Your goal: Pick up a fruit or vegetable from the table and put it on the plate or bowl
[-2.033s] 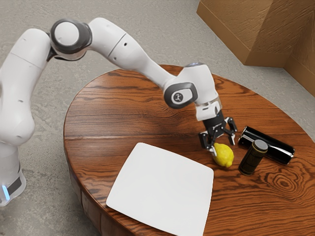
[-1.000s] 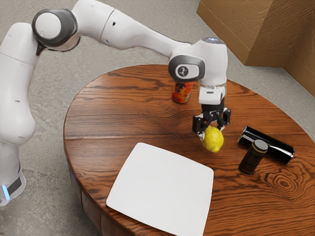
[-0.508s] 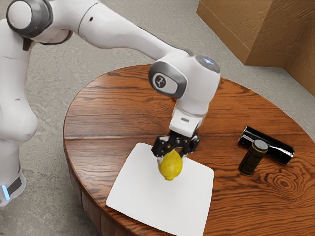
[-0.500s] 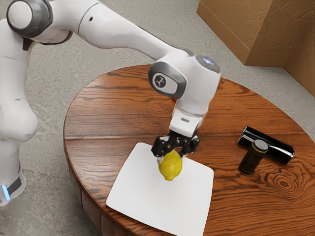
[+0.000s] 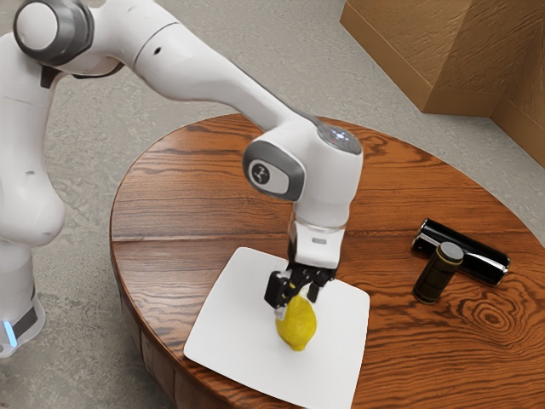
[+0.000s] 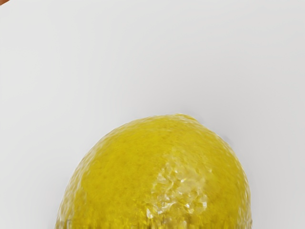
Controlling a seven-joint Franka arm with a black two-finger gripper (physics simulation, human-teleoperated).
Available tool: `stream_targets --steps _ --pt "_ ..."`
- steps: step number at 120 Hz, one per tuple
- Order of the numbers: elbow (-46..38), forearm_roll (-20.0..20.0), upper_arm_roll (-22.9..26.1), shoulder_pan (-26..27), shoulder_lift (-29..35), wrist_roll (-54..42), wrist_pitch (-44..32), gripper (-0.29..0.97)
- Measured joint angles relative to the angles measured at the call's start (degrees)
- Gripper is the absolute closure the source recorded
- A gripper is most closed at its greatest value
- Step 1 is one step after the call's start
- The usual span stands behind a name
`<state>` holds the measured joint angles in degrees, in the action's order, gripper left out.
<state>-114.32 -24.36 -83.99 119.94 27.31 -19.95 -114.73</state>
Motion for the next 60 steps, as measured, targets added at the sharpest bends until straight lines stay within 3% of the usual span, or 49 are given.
stream_targets --steps 21,44,60 --pt "0.99 0.26 -0.15 -0.22 -0.32 3.09 -0.03 0.04" --pt "13.74 3.04 -0.62 -0.87 -2.48 5.3 10.05 0.03" --pt "15.39 5.09 -2.16 -0.98 -3.11 6.53 15.31 0.03"
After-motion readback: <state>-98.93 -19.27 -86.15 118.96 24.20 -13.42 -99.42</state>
